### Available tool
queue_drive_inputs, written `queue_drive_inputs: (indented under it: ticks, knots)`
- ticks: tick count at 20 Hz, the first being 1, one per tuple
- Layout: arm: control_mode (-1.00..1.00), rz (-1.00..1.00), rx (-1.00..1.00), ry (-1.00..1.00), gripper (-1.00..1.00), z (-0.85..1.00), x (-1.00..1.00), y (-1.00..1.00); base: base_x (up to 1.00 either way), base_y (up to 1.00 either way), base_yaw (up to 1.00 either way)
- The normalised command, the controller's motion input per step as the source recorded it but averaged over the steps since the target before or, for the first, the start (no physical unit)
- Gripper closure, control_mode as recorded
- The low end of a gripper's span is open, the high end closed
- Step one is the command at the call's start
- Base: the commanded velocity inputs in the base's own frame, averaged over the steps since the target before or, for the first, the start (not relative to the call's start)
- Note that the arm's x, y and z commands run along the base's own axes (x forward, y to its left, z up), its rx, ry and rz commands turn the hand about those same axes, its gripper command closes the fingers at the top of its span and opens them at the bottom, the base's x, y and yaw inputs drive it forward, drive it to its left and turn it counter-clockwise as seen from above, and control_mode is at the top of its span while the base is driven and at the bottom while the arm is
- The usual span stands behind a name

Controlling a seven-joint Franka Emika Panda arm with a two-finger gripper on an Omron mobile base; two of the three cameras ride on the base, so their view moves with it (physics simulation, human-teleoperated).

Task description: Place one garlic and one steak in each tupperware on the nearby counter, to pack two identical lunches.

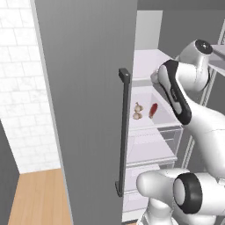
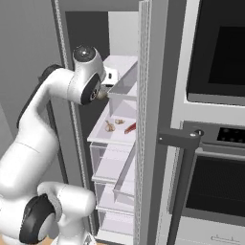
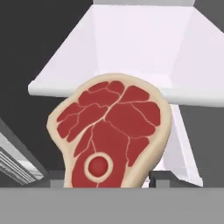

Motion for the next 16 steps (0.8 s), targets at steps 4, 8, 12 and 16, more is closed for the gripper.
queue_drive_inputs:
  ticks: [4,8,12,16]
  knots:
    - [-1.00,-0.22,-0.01,0.18,1.00,-0.02,-1.00,0.33,0.00,0.00,0.00]
    - [-1.00,-0.09,0.00,0.11,1.00,-0.27,-1.00,0.02,0.00,0.00,0.00]
    - [-1.00,0.00,0.00,0.09,1.00,-0.38,-1.00,0.00,0.00,0.00,0.00]
    - [-1.00,0.00,0.02,0.05,1.00,-0.61,-1.00,0.01,0.00,0.00,0.00]
